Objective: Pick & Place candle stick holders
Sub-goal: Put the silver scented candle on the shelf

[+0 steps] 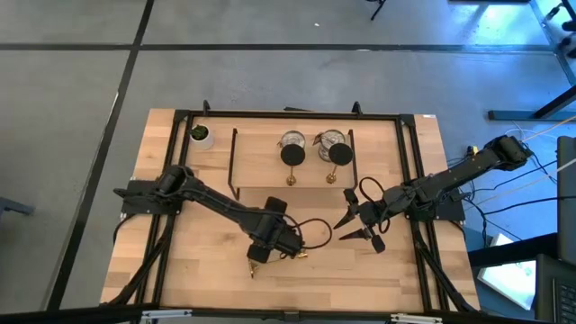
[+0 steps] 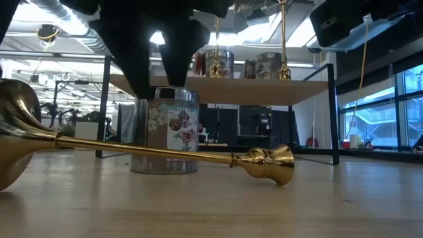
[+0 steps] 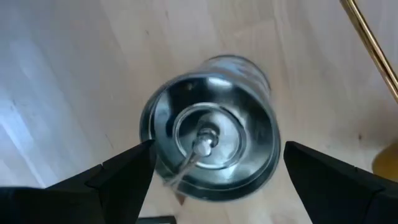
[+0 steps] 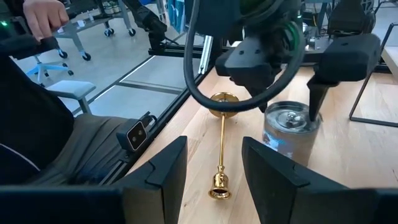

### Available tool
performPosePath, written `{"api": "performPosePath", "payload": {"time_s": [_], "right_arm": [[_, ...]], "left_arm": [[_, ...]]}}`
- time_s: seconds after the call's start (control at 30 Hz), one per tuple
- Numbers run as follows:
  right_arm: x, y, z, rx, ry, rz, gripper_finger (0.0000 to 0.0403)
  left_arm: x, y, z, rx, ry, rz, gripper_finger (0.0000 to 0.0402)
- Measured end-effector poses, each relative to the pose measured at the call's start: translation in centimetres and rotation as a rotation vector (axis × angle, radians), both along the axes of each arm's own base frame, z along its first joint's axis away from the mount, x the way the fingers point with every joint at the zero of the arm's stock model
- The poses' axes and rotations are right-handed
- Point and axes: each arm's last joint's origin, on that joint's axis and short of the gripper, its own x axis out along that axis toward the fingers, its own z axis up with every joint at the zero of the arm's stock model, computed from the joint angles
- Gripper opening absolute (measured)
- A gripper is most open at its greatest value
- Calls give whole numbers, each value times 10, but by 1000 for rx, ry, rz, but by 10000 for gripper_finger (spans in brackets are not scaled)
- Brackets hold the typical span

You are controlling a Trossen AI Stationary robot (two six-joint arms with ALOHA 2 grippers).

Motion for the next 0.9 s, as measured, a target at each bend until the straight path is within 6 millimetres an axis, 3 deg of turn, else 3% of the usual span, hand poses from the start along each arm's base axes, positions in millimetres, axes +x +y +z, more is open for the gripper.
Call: {"api": "performPosePath", "payload": {"time_s": [0.9], "right_arm": [[0,0,0,0,-1,0,156]], "left_arm": [[6,-1,0,3,-60,-9,350]]}}
